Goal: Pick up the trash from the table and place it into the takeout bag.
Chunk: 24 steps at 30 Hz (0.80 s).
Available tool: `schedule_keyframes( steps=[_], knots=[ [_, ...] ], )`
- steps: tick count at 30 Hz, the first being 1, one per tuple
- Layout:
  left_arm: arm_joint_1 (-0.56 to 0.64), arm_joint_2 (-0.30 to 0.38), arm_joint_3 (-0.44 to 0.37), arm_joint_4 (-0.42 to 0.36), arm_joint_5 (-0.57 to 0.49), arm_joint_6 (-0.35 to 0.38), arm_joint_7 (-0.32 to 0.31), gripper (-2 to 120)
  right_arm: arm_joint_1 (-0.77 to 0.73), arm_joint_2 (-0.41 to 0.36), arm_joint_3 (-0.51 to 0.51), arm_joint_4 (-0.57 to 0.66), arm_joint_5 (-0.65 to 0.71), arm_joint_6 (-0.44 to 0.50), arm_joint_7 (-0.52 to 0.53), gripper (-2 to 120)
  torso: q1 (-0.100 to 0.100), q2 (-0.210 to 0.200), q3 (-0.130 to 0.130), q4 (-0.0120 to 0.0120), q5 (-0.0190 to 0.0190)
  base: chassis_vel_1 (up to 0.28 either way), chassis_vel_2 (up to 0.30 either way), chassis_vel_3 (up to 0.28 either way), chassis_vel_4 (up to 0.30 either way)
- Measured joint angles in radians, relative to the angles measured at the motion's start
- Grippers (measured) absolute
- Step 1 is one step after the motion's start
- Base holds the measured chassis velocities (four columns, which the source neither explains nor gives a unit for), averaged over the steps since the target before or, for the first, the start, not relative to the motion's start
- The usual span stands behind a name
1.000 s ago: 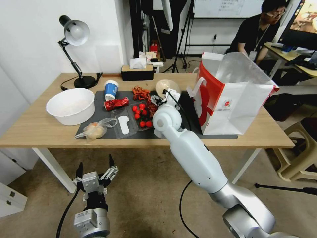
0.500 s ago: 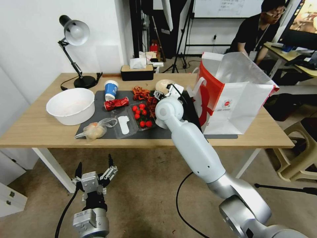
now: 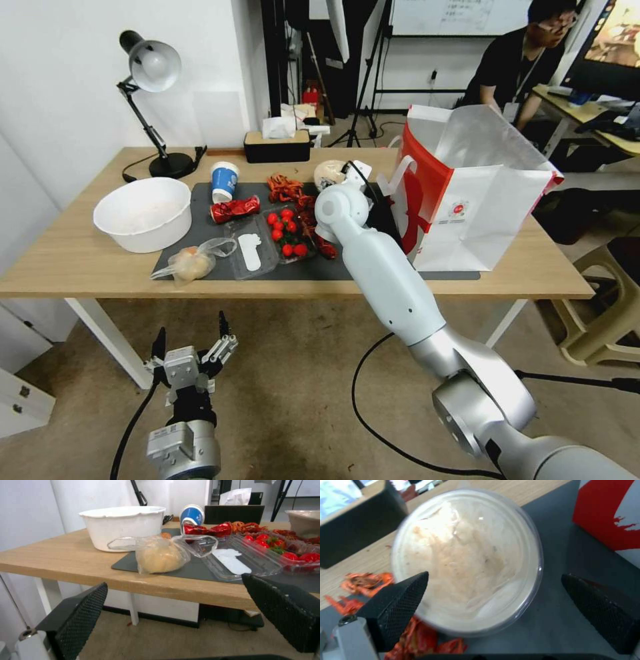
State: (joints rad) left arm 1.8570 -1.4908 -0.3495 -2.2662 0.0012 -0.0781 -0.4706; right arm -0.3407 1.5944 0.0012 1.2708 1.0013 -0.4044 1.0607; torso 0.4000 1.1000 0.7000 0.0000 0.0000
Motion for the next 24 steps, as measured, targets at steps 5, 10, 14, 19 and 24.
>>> schedule_keyframes(
  steps=[5, 10, 14, 19, 24],
  knots=[
    [0.001, -0.002, 0.001, 0.0, 0.004, 0.0, 0.0, 100, 0.009, 0.011, 0.027, -0.048, -0.025, 0.0, 0.005, 100, 0.0, 0.0, 0.0, 0.0, 0.0001, 0.0, 0.0, 0.0, 0.0],
    [0.001, -0.001, 0.001, 0.0, 0.004, -0.001, 0.0, 100, 0.01, 0.01, 0.04, -0.069, -0.023, 0.0, -0.002, 100, 0.0, 0.0, 0.0, 0.0, 0.0001, 0.0, 0.0, 0.0, 0.0],
    [0.001, -0.001, 0.002, 0.0, 0.004, -0.001, 0.0, 100, 0.009, 0.009, 0.05, -0.085, -0.013, 0.0, -0.013, 100, 0.0, 0.0, 0.0, 0.0, 0.0, 0.0, 0.0, 0.0, 0.0],
    [0.004, -0.001, 0.003, 0.0, 0.005, -0.001, 0.0, 100, 0.012, 0.013, 0.062, -0.108, -0.007, 0.004, -0.03, 100, 0.0, 0.0, 0.0, 0.0, 0.0001, 0.0, 0.0, 0.0, 0.0],
    [0.006, -0.001, 0.003, -0.002, 0.006, -0.003, 0.0, 100, 0.014, 0.014, 0.073, -0.129, 0.0, 0.007, -0.046, 100, 0.0, 0.0, 0.0, 0.0, 0.0001, 0.0, 0.0, 0.0, 0.0]
  ],
)
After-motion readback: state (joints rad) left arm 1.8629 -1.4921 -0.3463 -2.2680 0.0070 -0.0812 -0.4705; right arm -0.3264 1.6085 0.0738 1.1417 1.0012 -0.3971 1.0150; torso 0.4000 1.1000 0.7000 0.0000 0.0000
